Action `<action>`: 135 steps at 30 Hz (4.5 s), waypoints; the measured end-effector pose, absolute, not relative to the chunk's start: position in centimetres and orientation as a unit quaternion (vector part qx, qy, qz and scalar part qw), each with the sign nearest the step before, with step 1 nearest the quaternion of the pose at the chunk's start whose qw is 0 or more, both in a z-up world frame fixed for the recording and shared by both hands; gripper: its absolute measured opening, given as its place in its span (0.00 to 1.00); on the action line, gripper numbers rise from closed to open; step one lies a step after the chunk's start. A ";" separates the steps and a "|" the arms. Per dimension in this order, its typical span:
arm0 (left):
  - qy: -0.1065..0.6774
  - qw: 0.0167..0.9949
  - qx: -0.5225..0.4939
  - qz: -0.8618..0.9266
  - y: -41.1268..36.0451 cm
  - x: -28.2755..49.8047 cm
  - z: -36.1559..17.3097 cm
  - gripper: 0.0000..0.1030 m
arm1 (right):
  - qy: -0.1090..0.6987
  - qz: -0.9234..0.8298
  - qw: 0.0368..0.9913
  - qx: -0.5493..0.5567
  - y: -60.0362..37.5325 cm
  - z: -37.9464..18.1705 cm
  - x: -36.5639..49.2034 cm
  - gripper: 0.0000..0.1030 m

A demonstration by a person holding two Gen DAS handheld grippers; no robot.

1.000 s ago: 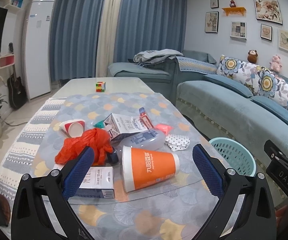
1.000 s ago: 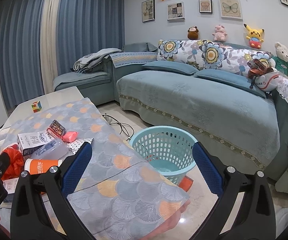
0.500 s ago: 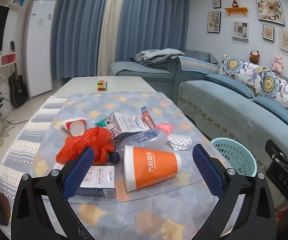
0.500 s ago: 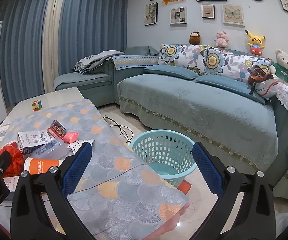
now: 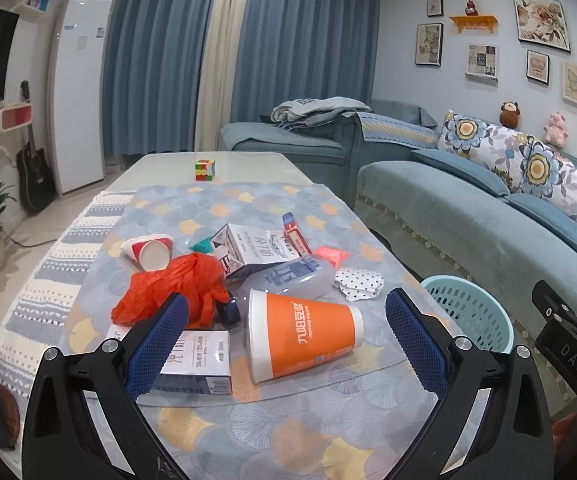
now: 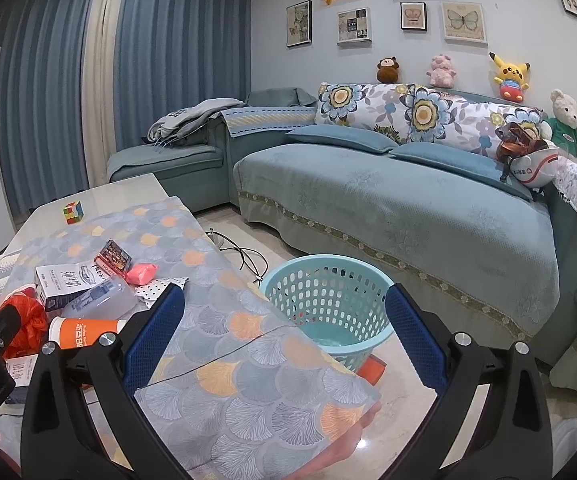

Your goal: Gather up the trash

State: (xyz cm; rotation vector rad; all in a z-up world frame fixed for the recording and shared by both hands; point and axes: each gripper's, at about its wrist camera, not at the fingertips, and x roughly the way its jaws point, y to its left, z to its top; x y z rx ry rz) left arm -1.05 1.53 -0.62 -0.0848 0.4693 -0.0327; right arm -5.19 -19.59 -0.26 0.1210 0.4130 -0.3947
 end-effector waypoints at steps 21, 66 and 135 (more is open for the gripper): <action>0.282 0.956 -0.084 0.011 13.0 1.1 -0.2 0.93 | 0.264 -0.015 0.964 0.027 -19.1 -0.1 1.1 0.43; 0.355 0.925 -0.130 -0.038 14.5 5.1 -3.6 0.43 | 0.460 0.355 0.811 -0.064 -8.2 -8.2 6.5 0.55; 0.370 0.899 -0.015 -0.235 -12.6 11.6 -1.9 0.63 | 0.351 -0.015 0.924 0.151 -35.1 -6.6 7.2 0.55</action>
